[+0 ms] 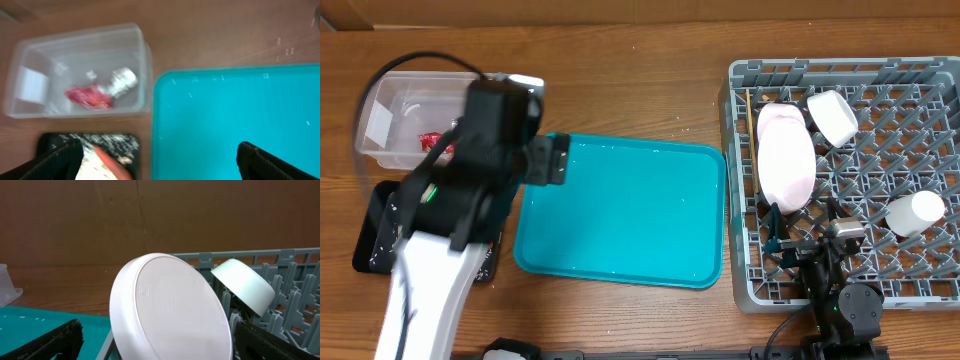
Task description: Sort waste into correct bins and load items into the dishwasher
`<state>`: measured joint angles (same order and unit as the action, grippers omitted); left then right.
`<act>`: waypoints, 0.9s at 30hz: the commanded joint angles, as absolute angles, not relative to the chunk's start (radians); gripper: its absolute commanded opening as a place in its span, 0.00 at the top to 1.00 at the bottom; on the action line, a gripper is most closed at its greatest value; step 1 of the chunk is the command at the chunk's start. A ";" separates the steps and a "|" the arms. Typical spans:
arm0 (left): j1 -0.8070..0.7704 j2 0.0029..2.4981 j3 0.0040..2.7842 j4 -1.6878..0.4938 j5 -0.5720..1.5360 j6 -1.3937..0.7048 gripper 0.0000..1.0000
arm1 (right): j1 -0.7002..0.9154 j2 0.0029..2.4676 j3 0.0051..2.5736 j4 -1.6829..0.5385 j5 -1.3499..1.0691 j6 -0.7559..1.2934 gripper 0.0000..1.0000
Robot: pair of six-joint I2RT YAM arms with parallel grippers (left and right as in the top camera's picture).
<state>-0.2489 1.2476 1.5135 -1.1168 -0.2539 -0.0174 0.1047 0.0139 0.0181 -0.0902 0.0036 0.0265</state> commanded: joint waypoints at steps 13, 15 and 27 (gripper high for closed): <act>-0.036 0.595 1.053 -0.669 -0.051 0.193 0.00 | 0.100 0.003 0.008 -0.083 -0.001 0.026 0.00; -0.034 0.458 0.909 -0.625 -0.052 0.157 0.00 | 0.100 0.003 0.008 -0.083 -0.001 0.026 0.00; -0.033 0.000 0.340 -0.304 -0.027 0.044 0.00 | 0.100 0.003 0.008 -0.083 -0.001 0.026 0.00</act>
